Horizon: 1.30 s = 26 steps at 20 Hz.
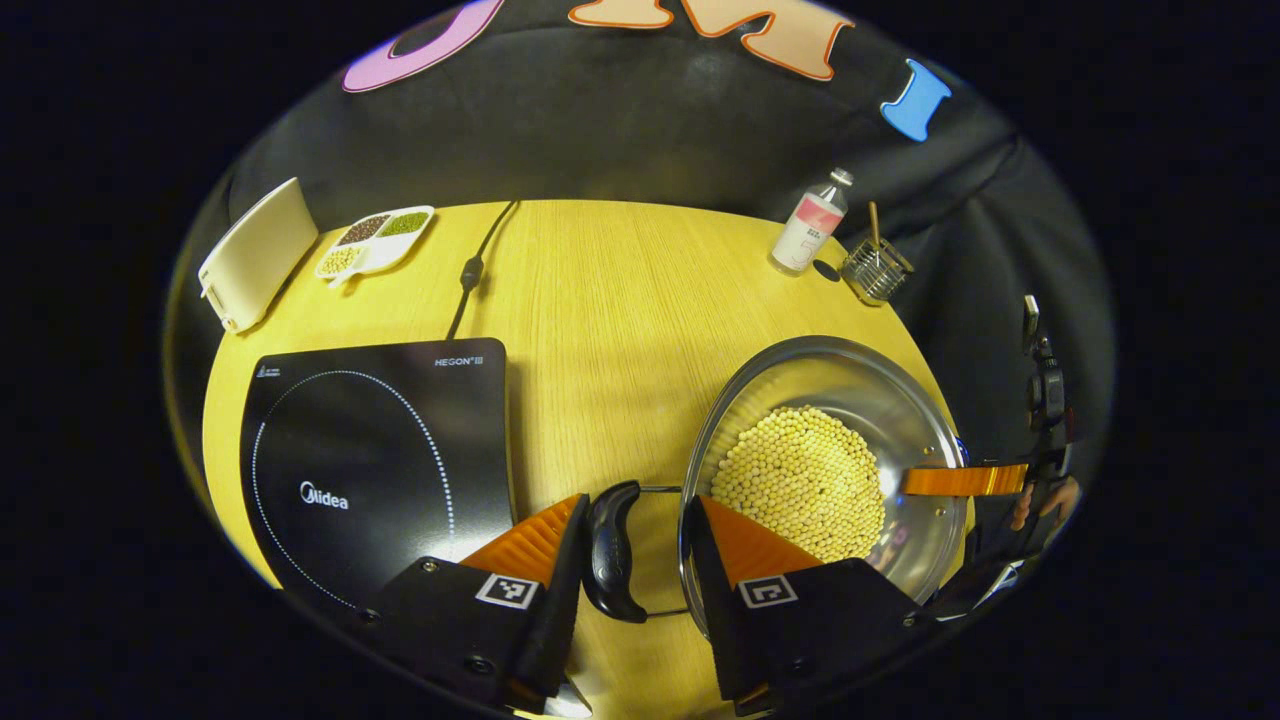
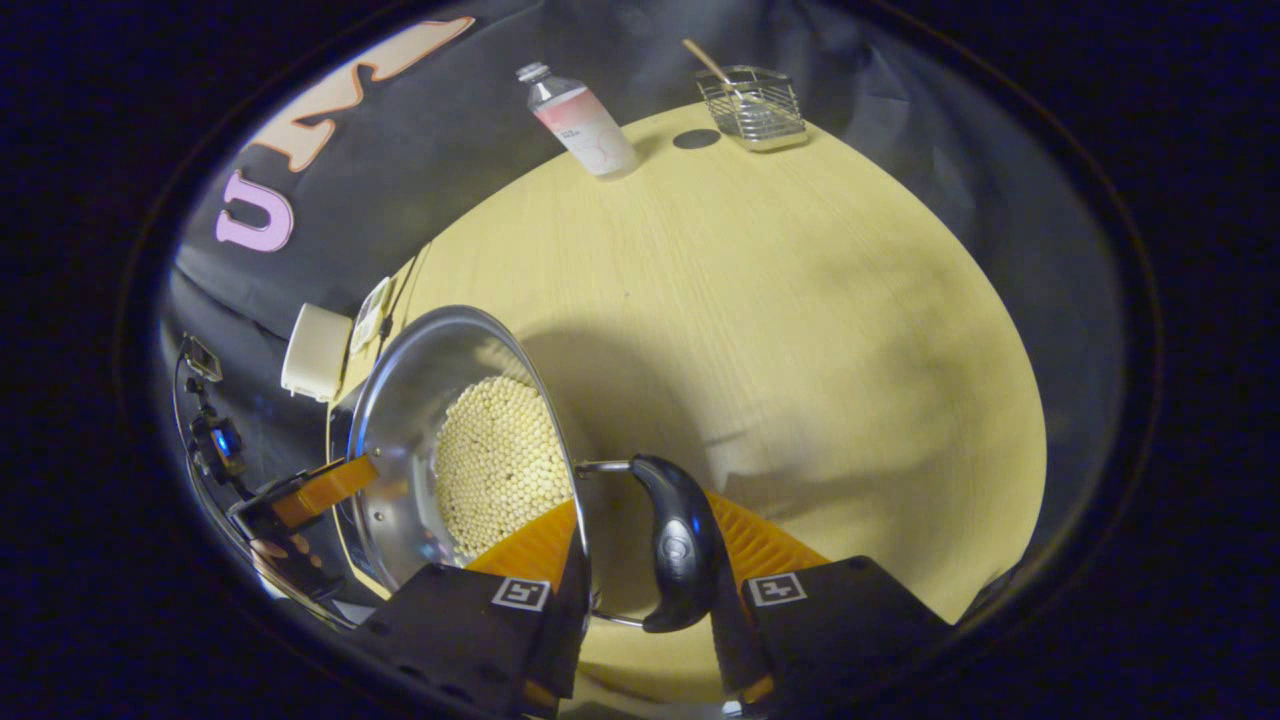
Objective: First push the handle of the pot to place it horizontally, then grasp the pot with both hands and set it on the induction cooktop.
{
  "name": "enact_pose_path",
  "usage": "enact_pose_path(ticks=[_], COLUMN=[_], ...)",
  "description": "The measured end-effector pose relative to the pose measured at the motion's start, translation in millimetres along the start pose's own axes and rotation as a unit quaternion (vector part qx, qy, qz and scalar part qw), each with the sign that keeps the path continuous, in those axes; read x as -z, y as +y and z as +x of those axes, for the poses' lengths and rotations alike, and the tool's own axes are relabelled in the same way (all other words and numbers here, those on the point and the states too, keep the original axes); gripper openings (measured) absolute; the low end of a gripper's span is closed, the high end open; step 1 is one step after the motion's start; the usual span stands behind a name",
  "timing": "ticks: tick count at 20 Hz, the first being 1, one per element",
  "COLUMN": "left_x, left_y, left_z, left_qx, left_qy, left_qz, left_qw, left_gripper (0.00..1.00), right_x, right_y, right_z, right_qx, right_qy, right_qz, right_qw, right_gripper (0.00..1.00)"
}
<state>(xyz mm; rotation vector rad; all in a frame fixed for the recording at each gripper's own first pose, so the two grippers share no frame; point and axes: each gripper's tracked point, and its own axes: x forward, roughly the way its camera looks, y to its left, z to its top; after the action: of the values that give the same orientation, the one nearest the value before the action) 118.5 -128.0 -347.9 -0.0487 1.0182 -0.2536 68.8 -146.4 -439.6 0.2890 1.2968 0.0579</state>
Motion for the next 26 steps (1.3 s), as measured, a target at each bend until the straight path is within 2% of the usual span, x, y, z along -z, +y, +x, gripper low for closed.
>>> enact_pose_path(ticks=[2, 3, 14, 18, 19, 24, 25, 26], left_x=[0.8, 1.8, 19.5, 17.3, 16.9, 19.8, 21.0, 21.4], left_y=[7.6, 13.0, 108.0, 152.1, 164.4, 220.3, 230.1, 239.4], left_z=[-14.5, -22.7, -100.9, -115.8, -118.6, -126.0, -126.5, -127.6], left_qx=[-0.006, -0.009, -0.030, -0.047, -0.052, -0.081, -0.086, -0.090], left_qy=[0.000, -0.001, -0.013, -0.023, -0.025, -0.030, -0.030, -0.031], left_qz=[-0.003, -0.006, -0.029, -0.024, -0.024, -0.031, -0.034, -0.035], left_qw=[1.000, 1.000, 0.999, 0.998, 0.998, 0.996, 0.995, 0.995], left_gripper=[0.58, 0.60, 0.59, 0.58, 0.59, 0.58, 0.57, 0.58], right_x=[5.0, 8.2, 53.0, 58.9, 61.0, 71.3, 72.4, 73.5], right_y=[12.7, 21.2, 139.8, 187.4, 198.6, 252.5, 261.2, 269.4], right_z=[-8.2, -13.1, -29.7, -15.6, -11.2, 12.4, 17.7, 23.0], right_qx=[-0.002, -0.003, -0.018, -0.026, -0.028, -0.036, -0.037, -0.037], right_qy=[0.000, -0.002, -0.011, -0.010, -0.009, -0.006, -0.005, -0.004], right_qz=[-0.003, -0.006, -0.030, -0.032, -0.035, -0.046, -0.047, -0.048], right_qw=[1.000, 1.000, 0.999, 0.999, 0.999, 0.998, 0.998, 0.998], right_gripper=[0.57, 0.51, 0.51, 0.51, 0.57, 0.57, 0.50, 0.50])
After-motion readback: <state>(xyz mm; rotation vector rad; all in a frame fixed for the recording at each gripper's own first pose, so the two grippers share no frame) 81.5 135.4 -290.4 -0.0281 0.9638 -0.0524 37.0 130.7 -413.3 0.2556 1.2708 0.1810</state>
